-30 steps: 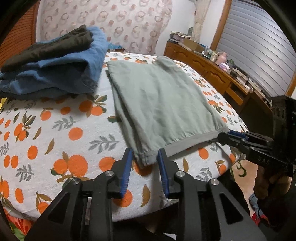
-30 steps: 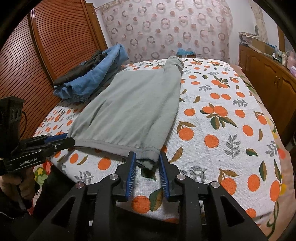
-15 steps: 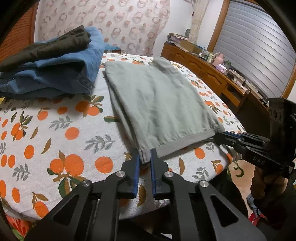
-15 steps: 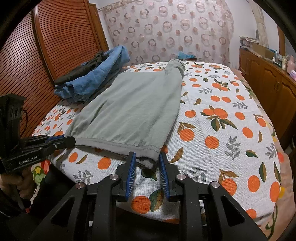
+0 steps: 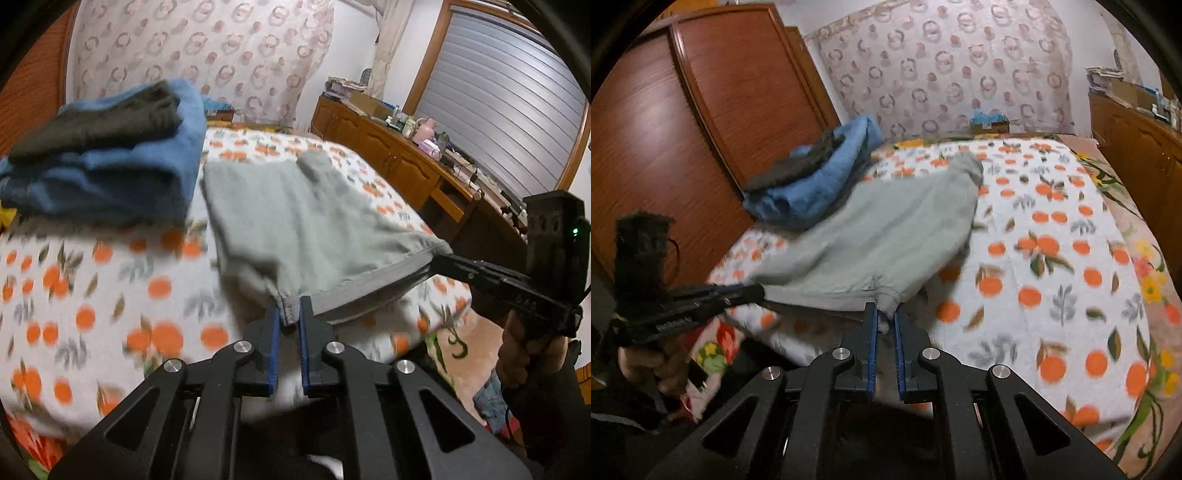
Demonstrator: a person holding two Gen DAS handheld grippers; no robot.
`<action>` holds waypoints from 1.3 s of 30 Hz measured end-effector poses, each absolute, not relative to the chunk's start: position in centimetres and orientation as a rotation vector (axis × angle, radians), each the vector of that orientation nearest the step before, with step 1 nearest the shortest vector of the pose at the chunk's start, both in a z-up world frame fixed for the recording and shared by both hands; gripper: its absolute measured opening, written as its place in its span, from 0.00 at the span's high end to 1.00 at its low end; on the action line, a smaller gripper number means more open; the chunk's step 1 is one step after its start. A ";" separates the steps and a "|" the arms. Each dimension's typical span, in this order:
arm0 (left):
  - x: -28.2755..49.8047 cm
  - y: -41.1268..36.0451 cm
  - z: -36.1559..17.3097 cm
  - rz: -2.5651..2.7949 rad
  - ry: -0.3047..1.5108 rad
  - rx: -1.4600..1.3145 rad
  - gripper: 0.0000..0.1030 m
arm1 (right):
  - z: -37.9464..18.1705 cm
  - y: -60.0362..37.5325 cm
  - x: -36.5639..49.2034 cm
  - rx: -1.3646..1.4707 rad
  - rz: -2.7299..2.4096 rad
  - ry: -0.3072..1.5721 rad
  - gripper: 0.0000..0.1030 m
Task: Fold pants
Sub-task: 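Lift the hem with both grippers and fold it over the garment, then open both grippers to release the folded hem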
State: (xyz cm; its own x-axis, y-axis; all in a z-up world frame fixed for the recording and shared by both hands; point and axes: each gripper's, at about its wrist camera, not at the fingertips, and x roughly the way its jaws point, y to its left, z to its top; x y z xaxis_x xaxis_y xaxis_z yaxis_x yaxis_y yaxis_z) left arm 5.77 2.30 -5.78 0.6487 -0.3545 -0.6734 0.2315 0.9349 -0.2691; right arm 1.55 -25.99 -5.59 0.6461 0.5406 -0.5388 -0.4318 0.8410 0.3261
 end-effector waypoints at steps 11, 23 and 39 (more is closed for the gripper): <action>17.3 2.8 -3.3 -0.301 0.772 -0.147 0.91 | -2.0 -25.6 12.9 0.100 0.491 0.650 0.92; 23.9 3.5 -3.8 -0.237 0.790 -0.090 0.90 | -2.7 -22.2 21.6 0.073 0.485 0.720 0.92; 22.6 3.2 -4.1 -0.265 0.745 -0.039 0.65 | -2.5 -22.3 22.5 0.027 0.417 0.646 0.69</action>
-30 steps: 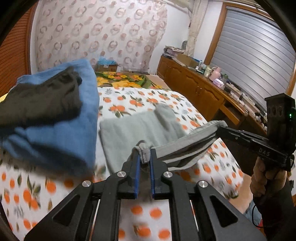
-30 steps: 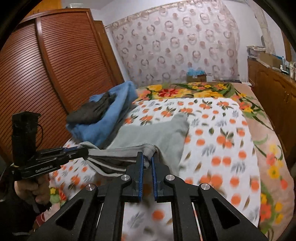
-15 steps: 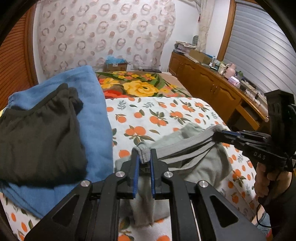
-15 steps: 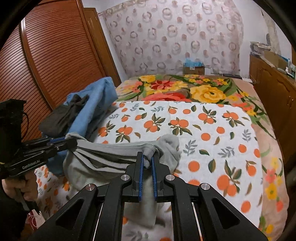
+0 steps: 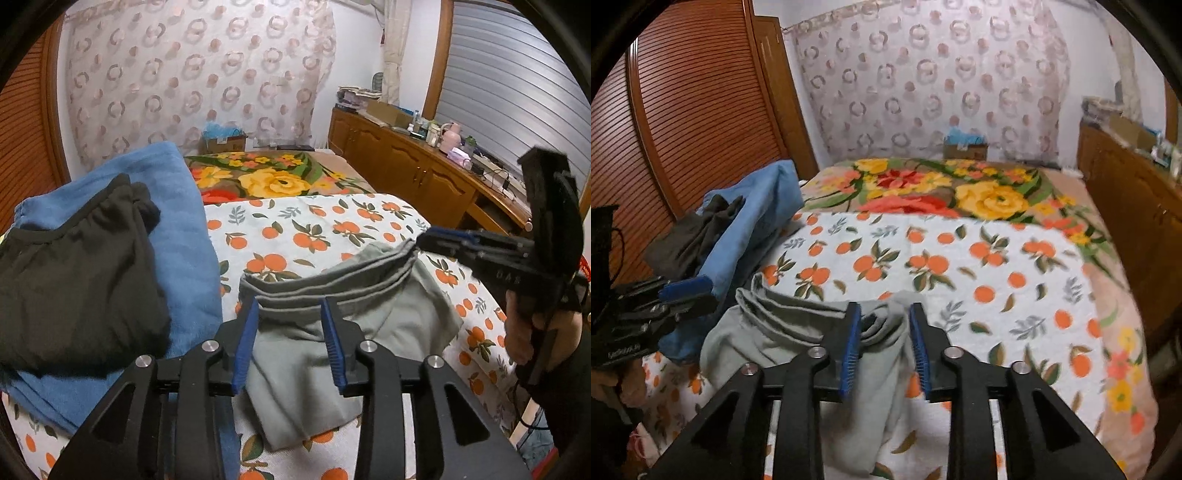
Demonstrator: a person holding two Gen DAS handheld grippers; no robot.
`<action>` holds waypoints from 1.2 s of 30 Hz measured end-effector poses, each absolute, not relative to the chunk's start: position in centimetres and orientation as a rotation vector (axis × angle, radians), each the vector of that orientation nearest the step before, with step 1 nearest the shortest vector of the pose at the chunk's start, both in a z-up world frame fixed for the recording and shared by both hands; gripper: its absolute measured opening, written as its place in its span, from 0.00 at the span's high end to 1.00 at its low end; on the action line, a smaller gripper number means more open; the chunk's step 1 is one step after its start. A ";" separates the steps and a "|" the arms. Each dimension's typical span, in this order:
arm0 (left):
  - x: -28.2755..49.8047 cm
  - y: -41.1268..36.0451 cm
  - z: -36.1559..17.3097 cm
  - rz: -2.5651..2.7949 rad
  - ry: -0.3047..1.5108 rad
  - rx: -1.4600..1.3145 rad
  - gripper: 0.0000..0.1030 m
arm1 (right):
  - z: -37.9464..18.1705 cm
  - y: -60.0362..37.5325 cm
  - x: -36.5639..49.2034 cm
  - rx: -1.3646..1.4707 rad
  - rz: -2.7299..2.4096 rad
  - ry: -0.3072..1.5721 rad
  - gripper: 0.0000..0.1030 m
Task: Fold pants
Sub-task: 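Open both grippers to release the folded hem, then move both open grippers over the folded garment's waistband edge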
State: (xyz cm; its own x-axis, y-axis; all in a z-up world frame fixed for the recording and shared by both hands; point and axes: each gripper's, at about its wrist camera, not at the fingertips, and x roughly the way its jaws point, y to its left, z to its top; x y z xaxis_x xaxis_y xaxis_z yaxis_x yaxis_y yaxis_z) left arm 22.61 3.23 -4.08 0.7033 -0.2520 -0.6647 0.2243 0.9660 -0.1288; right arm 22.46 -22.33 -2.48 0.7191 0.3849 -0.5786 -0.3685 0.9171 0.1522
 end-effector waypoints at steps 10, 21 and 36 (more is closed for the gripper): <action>21.6 3.2 -4.5 -0.264 0.745 -0.034 0.64 | -3.3 -20.7 19.5 -0.001 0.520 0.687 0.69; 21.3 3.0 -4.8 -0.244 0.752 -0.013 0.64 | -4.6 -18.3 24.0 -0.105 0.501 0.775 0.69; 22.3 2.3 -6.0 -0.254 0.771 0.024 0.63 | -4.5 -20.3 25.2 -0.039 0.402 0.759 0.69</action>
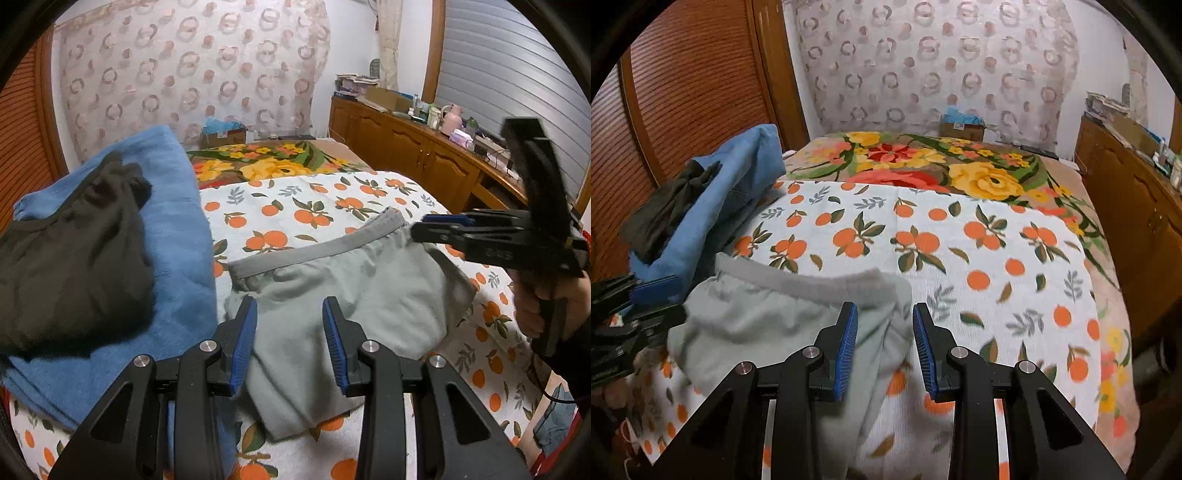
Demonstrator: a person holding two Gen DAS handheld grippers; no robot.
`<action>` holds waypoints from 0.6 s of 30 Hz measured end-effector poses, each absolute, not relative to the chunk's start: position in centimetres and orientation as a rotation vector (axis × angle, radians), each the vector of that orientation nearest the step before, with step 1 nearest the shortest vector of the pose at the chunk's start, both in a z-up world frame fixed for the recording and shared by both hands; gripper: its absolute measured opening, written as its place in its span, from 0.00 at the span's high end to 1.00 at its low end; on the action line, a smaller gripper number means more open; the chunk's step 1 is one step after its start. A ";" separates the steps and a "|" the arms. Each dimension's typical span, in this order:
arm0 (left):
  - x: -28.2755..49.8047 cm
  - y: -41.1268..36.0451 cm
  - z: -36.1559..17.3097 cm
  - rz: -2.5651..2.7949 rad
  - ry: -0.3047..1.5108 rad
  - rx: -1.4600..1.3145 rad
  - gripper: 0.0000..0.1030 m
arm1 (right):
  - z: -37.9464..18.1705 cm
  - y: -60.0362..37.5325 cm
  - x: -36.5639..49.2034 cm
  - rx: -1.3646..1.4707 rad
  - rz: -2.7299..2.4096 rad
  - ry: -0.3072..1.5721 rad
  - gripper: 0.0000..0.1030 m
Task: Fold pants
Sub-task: 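Move both open grippers over the folded garment's waistband edge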
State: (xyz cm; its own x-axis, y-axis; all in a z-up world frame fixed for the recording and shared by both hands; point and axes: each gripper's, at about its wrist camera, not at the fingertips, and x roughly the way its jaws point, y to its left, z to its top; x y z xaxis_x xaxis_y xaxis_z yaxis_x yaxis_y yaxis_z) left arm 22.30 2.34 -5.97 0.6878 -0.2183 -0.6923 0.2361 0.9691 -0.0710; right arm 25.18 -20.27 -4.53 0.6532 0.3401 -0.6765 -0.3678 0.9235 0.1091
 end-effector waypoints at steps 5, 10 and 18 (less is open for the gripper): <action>23.4 1.9 -6.6 -0.238 0.786 0.059 0.63 | -4.4 -21.2 22.9 -0.014 0.447 0.764 0.62; 23.7 1.8 -6.8 -0.241 0.795 0.058 0.63 | -4.9 -21.6 21.7 -0.025 0.458 0.804 0.58; 23.5 1.7 -6.9 -0.242 0.801 0.058 0.63 | -5.6 -21.4 19.9 0.005 0.518 0.853 0.58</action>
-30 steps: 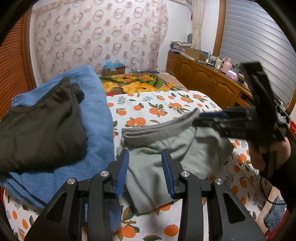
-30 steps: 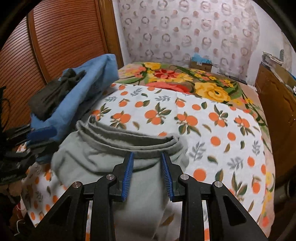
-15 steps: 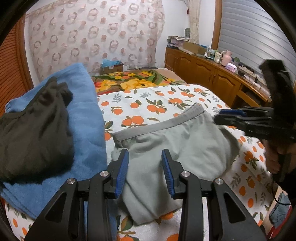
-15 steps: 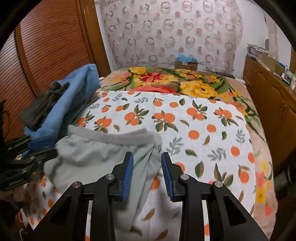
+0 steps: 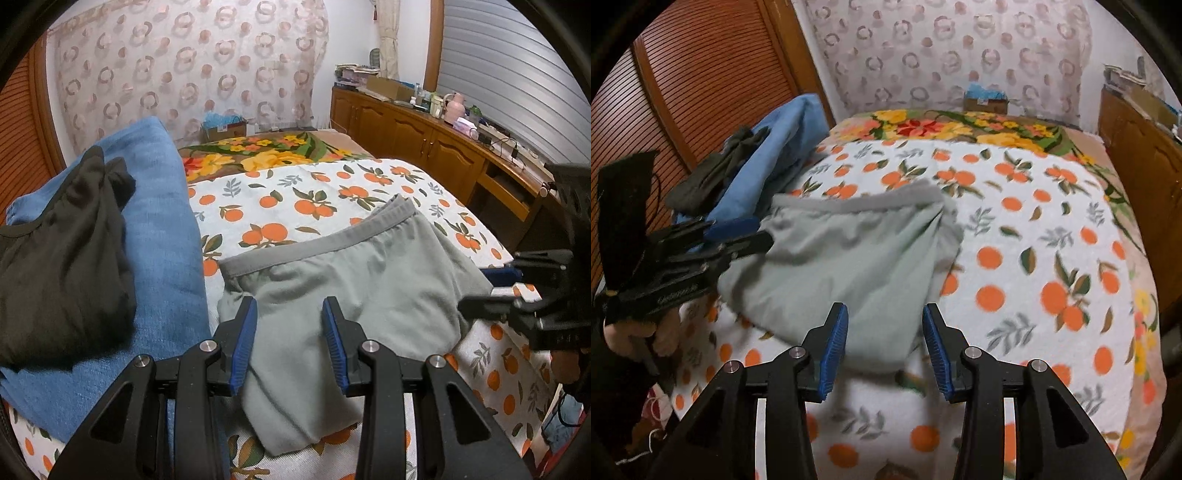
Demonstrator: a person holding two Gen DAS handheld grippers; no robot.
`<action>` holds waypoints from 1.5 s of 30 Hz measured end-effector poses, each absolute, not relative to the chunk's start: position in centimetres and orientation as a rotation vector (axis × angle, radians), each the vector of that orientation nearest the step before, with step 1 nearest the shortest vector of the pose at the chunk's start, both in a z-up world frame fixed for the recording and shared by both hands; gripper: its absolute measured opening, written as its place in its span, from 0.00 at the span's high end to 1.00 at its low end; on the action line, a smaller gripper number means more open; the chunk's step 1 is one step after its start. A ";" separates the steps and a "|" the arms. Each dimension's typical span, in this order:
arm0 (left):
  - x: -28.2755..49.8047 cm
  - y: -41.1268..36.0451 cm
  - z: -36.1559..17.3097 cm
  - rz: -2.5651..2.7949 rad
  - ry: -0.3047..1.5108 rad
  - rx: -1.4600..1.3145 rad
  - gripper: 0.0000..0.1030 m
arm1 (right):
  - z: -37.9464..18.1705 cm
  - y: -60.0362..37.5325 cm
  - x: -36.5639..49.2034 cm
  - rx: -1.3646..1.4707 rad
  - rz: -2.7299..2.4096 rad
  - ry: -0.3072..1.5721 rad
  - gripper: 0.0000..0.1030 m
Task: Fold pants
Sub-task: 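Move both open grippers over the folded garment's waistband edge, then grasp the folded garment corner with the right gripper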
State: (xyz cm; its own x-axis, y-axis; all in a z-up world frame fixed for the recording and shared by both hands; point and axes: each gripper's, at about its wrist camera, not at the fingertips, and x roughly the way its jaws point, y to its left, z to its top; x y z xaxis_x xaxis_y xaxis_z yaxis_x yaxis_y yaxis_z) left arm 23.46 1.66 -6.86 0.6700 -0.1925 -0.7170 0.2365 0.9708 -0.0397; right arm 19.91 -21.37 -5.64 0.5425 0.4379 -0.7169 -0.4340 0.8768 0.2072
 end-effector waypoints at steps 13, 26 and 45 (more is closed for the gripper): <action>22.8 1.1 -7.3 -0.248 0.814 0.075 0.63 | -4.3 -22.9 17.5 -0.025 0.547 0.812 0.89; 20.4 1.8 -7.5 -0.274 0.816 0.022 0.63 | -4.1 -24.8 16.2 -0.015 0.480 0.809 0.78; 22.5 1.1 -8.0 -0.242 0.841 0.006 0.63 | -5.5 -23.2 25.4 -0.027 0.467 0.826 0.57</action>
